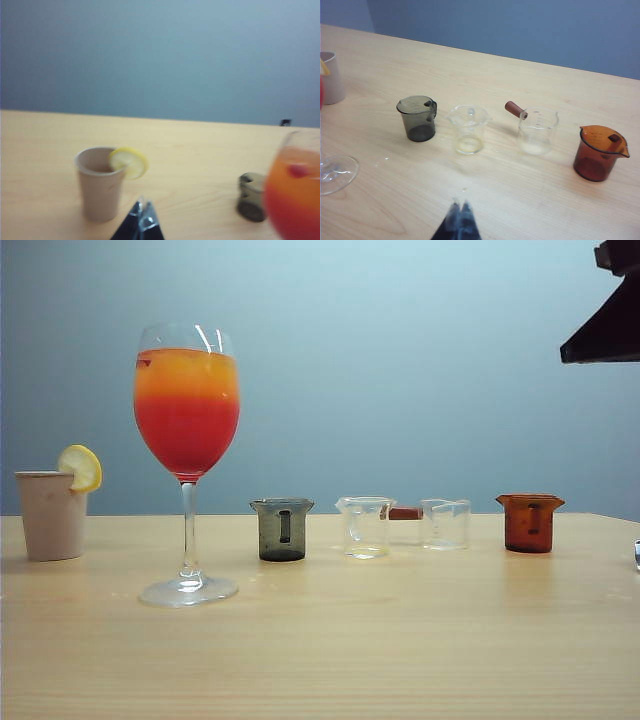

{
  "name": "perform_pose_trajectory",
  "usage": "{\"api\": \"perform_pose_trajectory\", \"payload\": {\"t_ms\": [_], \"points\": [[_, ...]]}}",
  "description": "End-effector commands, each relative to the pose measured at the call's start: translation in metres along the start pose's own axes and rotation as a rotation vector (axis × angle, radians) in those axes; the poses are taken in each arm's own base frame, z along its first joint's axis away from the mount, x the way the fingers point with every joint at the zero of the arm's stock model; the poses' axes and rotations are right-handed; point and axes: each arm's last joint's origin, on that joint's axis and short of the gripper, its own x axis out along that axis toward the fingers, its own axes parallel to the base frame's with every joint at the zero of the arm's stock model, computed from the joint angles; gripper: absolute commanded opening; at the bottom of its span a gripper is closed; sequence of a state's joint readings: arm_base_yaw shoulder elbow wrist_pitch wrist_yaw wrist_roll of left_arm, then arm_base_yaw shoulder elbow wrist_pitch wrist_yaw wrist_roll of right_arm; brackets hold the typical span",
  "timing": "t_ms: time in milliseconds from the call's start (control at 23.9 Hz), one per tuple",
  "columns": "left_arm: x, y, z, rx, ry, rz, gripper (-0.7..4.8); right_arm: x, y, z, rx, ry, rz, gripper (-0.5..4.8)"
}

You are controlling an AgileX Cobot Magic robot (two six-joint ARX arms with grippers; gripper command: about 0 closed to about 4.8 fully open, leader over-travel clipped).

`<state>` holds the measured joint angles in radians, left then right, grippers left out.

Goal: Pick up the fourth measuring cup from the left, pour the grenadine inside into the goblet, and finally put the measuring cup back in its original place.

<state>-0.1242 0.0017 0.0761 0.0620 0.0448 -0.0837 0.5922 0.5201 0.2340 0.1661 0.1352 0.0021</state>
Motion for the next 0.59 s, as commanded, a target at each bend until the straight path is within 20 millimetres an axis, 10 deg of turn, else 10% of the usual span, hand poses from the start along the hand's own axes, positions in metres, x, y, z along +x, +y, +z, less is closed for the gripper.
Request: {"api": "perform_pose_trajectory", "payload": {"t_ms": [42, 586], "points": [[0.000, 0.005, -0.002, 0.007, 0.022, 0.035, -0.05, 0.000, 0.000, 0.003, 0.000, -0.017, -0.001, -0.01], [0.002, 0.008, -0.023, 0.098, 0.067, 0.095, -0.05, 0.000, 0.000, 0.001, -0.002, 0.002, -0.001, -0.01]]}}
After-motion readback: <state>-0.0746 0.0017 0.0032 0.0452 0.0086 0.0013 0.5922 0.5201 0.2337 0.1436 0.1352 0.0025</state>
